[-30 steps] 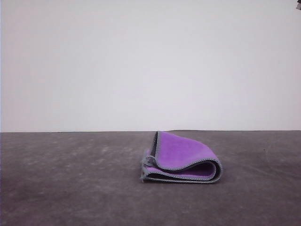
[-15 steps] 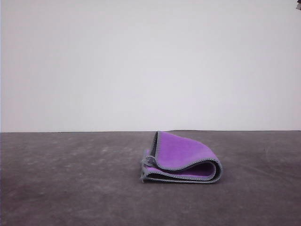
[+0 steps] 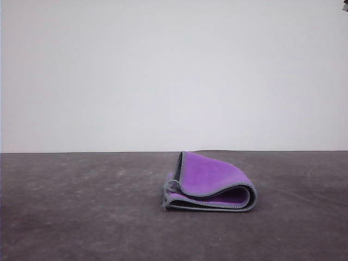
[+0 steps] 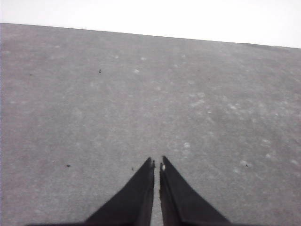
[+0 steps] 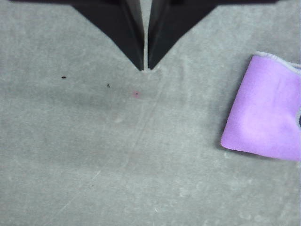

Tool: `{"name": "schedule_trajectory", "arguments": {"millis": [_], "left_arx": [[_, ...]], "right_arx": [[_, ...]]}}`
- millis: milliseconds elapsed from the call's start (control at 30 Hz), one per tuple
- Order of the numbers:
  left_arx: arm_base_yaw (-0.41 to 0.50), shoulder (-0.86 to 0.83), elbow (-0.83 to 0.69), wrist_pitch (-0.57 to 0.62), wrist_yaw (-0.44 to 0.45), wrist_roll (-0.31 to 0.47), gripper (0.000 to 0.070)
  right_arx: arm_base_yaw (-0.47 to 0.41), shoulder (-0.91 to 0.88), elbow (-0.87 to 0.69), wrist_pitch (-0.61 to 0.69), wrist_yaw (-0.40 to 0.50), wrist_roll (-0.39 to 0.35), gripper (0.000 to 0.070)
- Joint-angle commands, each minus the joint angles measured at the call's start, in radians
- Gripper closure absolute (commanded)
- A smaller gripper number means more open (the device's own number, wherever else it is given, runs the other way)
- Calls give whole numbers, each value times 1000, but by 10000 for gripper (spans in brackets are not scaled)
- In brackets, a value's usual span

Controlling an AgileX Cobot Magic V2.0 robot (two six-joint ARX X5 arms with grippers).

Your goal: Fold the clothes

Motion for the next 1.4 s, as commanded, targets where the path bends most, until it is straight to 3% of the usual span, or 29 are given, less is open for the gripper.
{"name": "schedule_trajectory", "arguments": {"millis": [0,133,233,367,633,800,1100,1367], "left_arx": [[2,-2,-19,-4,-5,-8,693],[2,-2,-19,-4,-5,-8,693],[2,-2,-19,-4,-5,-8,693],[2,-2,-19,-3,-5,-8,693],[2,-2,-19,-3,-5,-8,693],[2,-2,-19,-3,-5,-8,693],[2,-2,-19,-3,-5,-8,693],[2,-2,-19,-3,-5,-8,693]], "right_arx": [[3,8,7,10,-1,10,693],[6,7,7,13,1,-1,693],[14,-25,6,41,16,-101,693],[10,-143,-24,108,33,-160,693],[-15,-535,-357,466,33,-143,693],[-18,-748,-558,574,46,-136,693],[-19,-989,-718,537,82,-78,693],[-37,-1025,-804,518,90,-59,693]]}}
